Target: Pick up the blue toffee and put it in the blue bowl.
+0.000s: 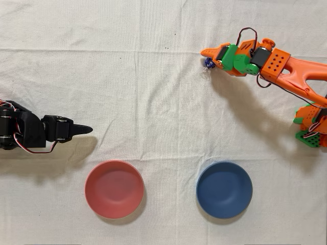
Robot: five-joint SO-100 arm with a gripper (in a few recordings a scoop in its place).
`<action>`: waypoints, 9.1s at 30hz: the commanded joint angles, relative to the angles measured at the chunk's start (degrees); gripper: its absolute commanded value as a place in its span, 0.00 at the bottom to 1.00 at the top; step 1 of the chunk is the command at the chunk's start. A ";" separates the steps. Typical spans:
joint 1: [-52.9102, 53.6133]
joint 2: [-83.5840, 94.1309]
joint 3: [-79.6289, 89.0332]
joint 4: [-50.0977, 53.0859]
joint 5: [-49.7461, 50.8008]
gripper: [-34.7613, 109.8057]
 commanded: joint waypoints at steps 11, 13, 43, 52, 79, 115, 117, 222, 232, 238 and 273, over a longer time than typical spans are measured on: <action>0.18 0.00 -1.67 -2.02 -2.20 0.39; 0.18 -0.18 -1.76 -2.11 -2.46 0.38; -7.65 40.87 18.90 5.80 -11.69 0.33; -22.68 46.93 5.36 19.69 -9.58 0.33; -63.02 22.59 -6.77 15.38 -2.46 0.32; -60.64 26.63 5.98 13.45 -3.60 0.44; -58.80 29.44 6.77 14.94 -4.66 0.41; -24.87 117.86 84.37 12.39 -4.75 0.24; -24.87 117.86 84.37 12.39 -4.75 0.24; -24.87 117.86 84.37 12.39 -4.75 0.24; -24.87 117.86 84.37 12.39 -4.75 0.24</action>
